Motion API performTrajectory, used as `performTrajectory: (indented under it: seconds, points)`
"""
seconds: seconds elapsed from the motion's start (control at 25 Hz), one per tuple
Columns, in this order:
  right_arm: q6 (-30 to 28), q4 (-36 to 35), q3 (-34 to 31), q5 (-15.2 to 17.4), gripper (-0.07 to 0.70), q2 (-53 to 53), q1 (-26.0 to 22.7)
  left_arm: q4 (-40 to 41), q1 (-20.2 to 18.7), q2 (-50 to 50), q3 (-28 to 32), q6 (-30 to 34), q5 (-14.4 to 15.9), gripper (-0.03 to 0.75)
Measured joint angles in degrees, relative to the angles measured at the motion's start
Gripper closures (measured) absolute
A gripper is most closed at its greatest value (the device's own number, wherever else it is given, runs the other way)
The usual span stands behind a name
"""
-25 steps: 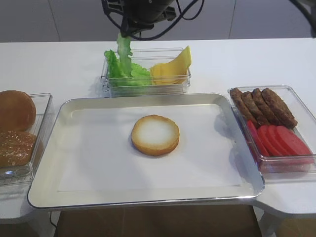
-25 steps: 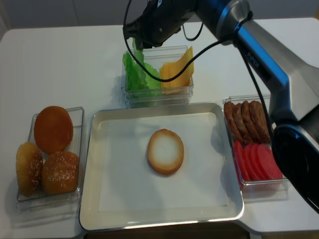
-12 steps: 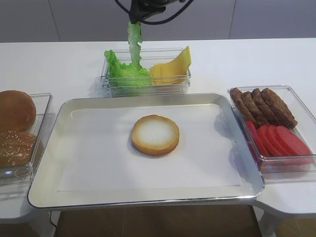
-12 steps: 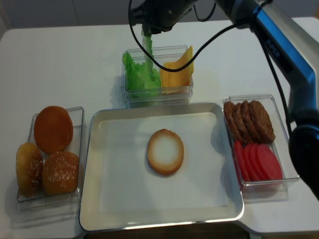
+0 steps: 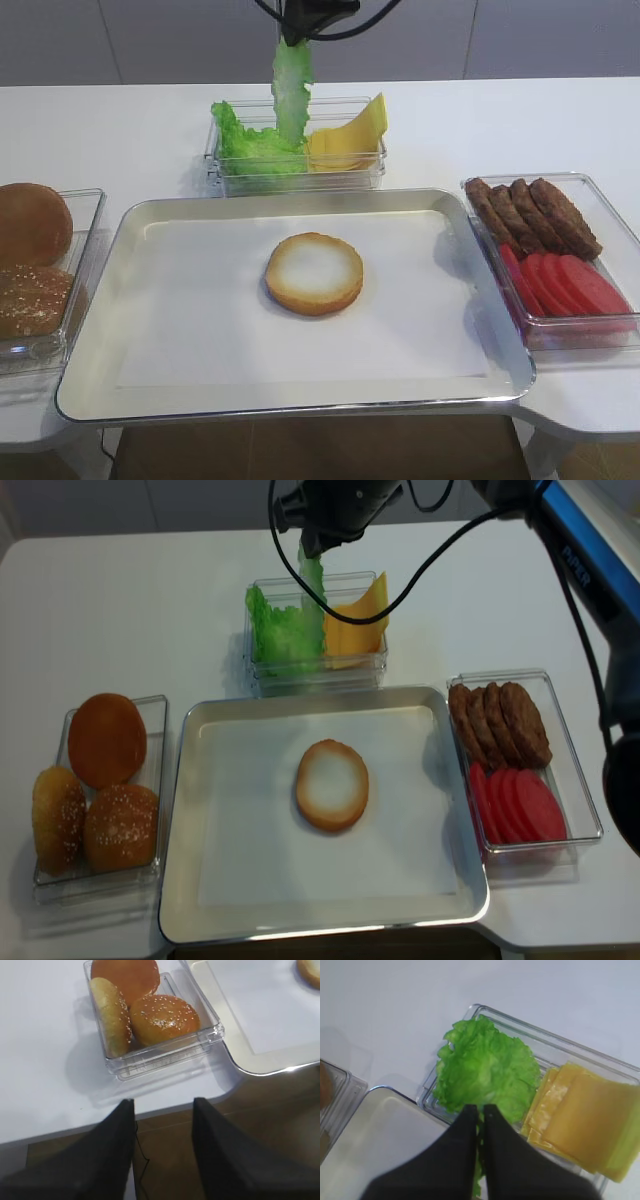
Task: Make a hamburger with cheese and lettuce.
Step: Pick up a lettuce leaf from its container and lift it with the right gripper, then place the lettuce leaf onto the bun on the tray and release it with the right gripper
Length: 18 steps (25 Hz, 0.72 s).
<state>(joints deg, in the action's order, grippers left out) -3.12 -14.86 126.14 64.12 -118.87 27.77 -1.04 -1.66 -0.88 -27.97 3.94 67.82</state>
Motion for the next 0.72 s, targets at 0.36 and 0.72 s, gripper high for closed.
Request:
performTrajectory:
  seconds: [0.36,0.72]
  points:
    - [0.00,1.52,0.00,7.23,0.588,2.79,0.00,0.00,0.00,0.00,0.00,0.00,0.00,0.427]
    - [0.00,2.66,0.00,8.21,0.588,5.30,0.00,0.00,0.00,0.00,0.00,0.00,0.00,0.427]
